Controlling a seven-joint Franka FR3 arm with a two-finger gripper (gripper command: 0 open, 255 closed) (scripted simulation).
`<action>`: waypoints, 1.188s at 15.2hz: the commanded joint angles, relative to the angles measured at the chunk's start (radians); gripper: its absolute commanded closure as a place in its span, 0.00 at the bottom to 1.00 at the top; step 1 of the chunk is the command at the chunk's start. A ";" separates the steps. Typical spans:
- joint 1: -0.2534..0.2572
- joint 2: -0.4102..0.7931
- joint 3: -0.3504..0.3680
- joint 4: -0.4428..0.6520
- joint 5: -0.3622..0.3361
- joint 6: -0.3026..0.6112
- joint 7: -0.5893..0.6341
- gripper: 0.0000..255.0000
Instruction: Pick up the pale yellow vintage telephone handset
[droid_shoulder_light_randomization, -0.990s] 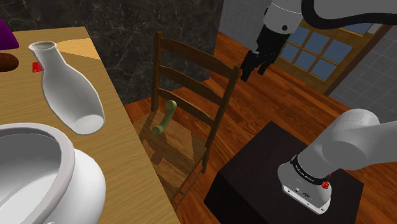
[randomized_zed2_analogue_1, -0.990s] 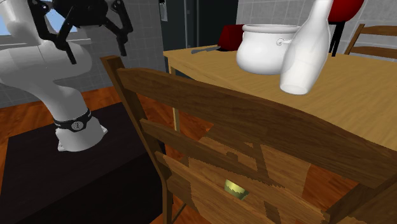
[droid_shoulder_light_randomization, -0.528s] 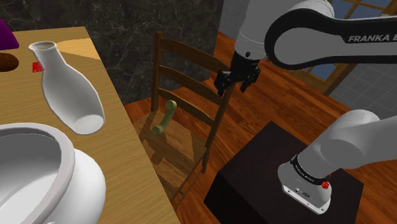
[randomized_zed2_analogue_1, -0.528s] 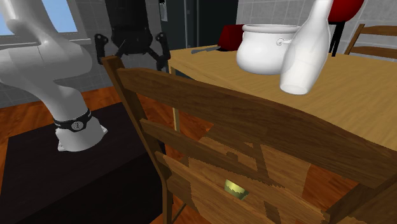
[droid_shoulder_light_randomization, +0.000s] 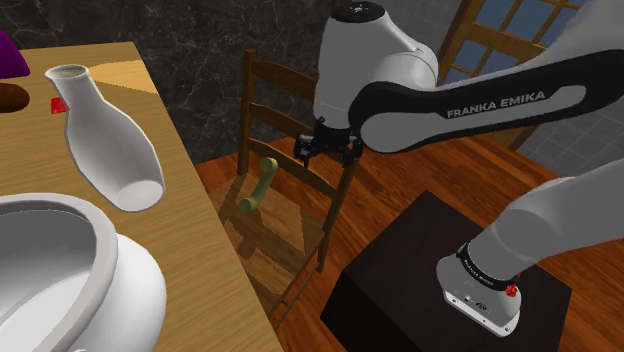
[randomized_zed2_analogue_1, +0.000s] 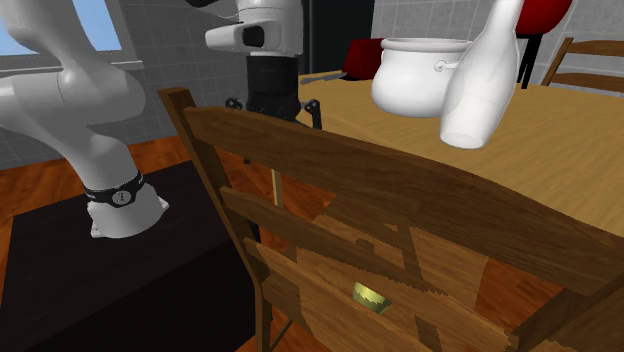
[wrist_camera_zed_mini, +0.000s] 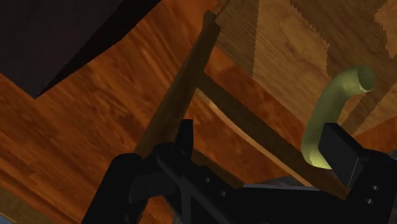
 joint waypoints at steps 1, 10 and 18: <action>-0.069 0.109 0.094 0.047 -0.087 0.038 0.166 0.00; 0.008 0.735 0.119 0.383 -0.702 -0.078 0.925 0.00; 0.251 1.079 -0.096 0.764 -0.846 -0.216 1.199 0.00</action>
